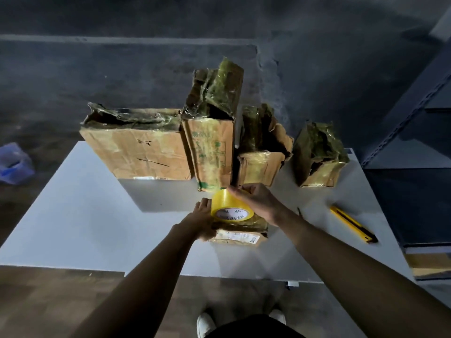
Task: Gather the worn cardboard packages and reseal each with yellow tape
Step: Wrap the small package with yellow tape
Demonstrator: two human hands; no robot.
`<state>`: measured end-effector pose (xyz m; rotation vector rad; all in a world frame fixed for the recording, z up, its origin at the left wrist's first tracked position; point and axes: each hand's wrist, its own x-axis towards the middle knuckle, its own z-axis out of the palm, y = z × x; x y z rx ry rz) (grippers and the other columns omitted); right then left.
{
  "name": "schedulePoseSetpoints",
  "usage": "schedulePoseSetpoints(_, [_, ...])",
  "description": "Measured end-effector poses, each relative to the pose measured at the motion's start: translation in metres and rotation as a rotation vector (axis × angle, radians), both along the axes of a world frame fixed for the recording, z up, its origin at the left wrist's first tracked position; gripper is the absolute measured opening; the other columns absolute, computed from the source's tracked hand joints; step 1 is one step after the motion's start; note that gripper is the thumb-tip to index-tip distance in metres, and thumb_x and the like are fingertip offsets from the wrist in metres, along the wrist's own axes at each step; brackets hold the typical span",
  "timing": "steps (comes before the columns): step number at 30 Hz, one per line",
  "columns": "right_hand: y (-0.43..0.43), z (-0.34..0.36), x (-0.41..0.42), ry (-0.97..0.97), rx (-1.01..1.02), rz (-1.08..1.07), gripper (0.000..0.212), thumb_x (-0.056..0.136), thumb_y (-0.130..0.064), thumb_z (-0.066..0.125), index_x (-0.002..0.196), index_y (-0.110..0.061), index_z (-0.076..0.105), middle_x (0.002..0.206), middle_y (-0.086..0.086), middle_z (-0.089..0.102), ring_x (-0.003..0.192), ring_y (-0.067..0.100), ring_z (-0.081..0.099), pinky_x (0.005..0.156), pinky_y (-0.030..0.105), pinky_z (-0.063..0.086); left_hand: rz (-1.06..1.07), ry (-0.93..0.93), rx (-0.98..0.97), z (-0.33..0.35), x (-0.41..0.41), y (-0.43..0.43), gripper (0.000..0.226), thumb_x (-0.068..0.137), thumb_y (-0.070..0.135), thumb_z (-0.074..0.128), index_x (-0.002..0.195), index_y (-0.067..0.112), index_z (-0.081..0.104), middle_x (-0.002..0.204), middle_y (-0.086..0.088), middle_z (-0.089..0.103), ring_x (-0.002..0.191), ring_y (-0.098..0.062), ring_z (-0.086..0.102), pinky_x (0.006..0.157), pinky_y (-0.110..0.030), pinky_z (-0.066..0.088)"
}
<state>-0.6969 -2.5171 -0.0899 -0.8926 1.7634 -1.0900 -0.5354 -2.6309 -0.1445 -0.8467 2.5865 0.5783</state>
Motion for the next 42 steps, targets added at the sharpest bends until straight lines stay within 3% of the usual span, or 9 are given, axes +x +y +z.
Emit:
schedulePoseSetpoints(5, [-0.009,-0.007,0.011,0.005,0.055,-0.058,0.099,0.063,-0.092,0.057,0.088,0.003,0.066,0.079,0.024,0.063,0.07,0.027,0.059,0.071,0.033,0.038,0.026,0.012,-0.012,-0.011,0.003,-0.004,0.105,0.071,0.062,0.075,0.153,0.022,0.025,0.137,-0.006,0.028,0.129,-0.025,0.028,0.107,-0.044,0.042])
schedulePoseSetpoints(8, [-0.013,-0.006,0.019,0.015,0.055,-0.151,0.07,0.079,-0.074,0.06,0.047,-0.018,0.034,0.047,0.002,0.031,0.046,0.018,0.034,0.06,0.031,0.028,0.071,0.003,0.022,-0.014,0.003,-0.006,0.105,0.071,0.061,0.076,0.153,0.021,0.025,0.138,-0.007,0.032,0.131,-0.026,0.032,0.107,-0.044,0.041])
schedulePoseSetpoints(17, [0.008,0.011,-0.022,0.421,0.003,-0.09,0.068,0.093,-0.038,0.067,0.044,-0.017,0.024,0.037,-0.008,0.02,0.041,0.01,0.023,0.044,0.022,0.023,0.113,-0.008,0.023,-0.002,0.001,-0.005,0.085,0.069,0.054,0.083,0.125,0.016,0.033,0.124,-0.008,0.044,0.118,-0.029,0.047,0.092,-0.045,0.047])
schedulePoseSetpoints(25, [0.017,0.007,-0.031,0.551,0.029,0.055,0.065,0.093,-0.052,0.062,0.047,-0.014,0.035,0.046,0.004,0.032,0.043,0.018,0.032,0.047,0.03,0.023,-0.066,-0.161,-0.021,0.014,-0.014,-0.003,0.119,0.065,0.07,0.077,0.151,0.015,0.016,0.154,-0.011,0.017,0.143,-0.035,0.018,0.115,-0.053,0.022])
schedulePoseSetpoints(27, [0.019,0.005,-0.033,0.563,0.039,0.056,0.065,0.093,-0.053,0.061,0.048,-0.014,0.035,0.046,0.004,0.031,0.042,0.019,0.031,0.046,0.029,0.022,-0.04,-0.025,0.148,0.022,-0.017,-0.005,0.102,0.077,0.068,0.068,0.154,0.023,0.018,0.162,-0.006,0.015,0.147,-0.034,0.018,0.119,-0.054,0.019])
schedulePoseSetpoints(30, [0.021,0.002,-0.032,0.538,0.029,0.047,0.064,0.092,-0.056,0.058,0.049,-0.013,0.039,0.045,0.004,0.033,0.041,0.018,0.032,0.046,0.029,0.023,0.166,0.295,0.329,0.026,-0.02,-0.009,0.042,0.101,0.052,0.04,0.13,0.025,0.053,0.139,-0.012,0.054,0.12,-0.026,0.054,0.103,-0.048,0.046])
schedulePoseSetpoints(36, [0.019,0.005,-0.031,0.547,0.097,0.066,0.064,0.092,-0.06,0.056,0.052,-0.013,0.039,0.052,0.007,0.031,0.045,0.018,0.031,0.047,0.028,0.021,0.178,0.347,0.034,0.024,-0.053,0.006,0.024,0.104,0.02,0.045,0.113,0.008,0.063,0.113,-0.014,0.068,0.095,-0.028,0.064,0.08,-0.04,0.053])
schedulePoseSetpoints(39, [0.019,0.005,-0.031,0.534,0.134,0.067,0.062,0.089,-0.065,0.055,0.055,-0.014,0.041,0.054,0.007,0.031,0.045,0.017,0.03,0.05,0.029,0.023,0.148,0.265,0.073,0.013,-0.062,0.01,0.03,0.09,0.025,0.067,0.116,0.012,0.059,0.109,-0.01,0.068,0.093,-0.028,0.064,0.077,-0.038,0.053])
schedulePoseSetpoints(42, [0.022,0.003,-0.033,0.467,0.112,0.069,0.067,0.086,-0.067,0.056,0.055,-0.009,0.043,0.054,0.007,0.03,0.047,0.017,0.029,0.053,0.03,0.024,0.158,0.241,0.007,0.004,-0.065,0.012,0.036,0.092,0.031,0.062,0.124,0.016,0.057,0.112,-0.01,0.068,0.1,-0.033,0.064,0.08,-0.039,0.052])
